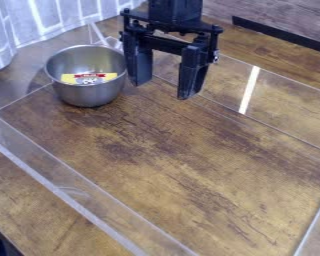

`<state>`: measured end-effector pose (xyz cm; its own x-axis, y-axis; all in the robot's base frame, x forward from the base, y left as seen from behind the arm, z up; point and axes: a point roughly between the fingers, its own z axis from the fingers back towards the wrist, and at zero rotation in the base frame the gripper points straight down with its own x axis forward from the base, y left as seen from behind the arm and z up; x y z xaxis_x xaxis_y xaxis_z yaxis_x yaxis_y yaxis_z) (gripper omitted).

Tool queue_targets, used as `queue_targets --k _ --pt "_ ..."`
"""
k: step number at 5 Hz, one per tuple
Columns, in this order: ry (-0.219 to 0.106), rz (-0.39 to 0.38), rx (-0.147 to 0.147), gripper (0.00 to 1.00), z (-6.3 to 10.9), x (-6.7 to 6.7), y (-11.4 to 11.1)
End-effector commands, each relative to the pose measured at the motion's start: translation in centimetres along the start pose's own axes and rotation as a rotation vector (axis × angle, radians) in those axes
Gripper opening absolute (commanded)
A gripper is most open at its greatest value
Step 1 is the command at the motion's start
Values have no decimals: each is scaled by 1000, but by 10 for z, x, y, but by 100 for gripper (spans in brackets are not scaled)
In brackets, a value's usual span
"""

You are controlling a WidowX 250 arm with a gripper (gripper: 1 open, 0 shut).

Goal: Put the yellow object in the silver pot

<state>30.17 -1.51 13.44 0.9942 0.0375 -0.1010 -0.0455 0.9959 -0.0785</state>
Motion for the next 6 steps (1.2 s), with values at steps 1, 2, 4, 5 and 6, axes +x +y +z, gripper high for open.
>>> queue_targets --k 1,2,4,5,6 --pt "-54 41 -8 100 17 -5 9" --pt "-57 52 -10 100 21 -9 12" --pt "-39 15 -22 100 12 -26 27" --pt "-53 -55 -6 100 12 -23 28" --pt "-59 -57 -4 100 7 -24 25"
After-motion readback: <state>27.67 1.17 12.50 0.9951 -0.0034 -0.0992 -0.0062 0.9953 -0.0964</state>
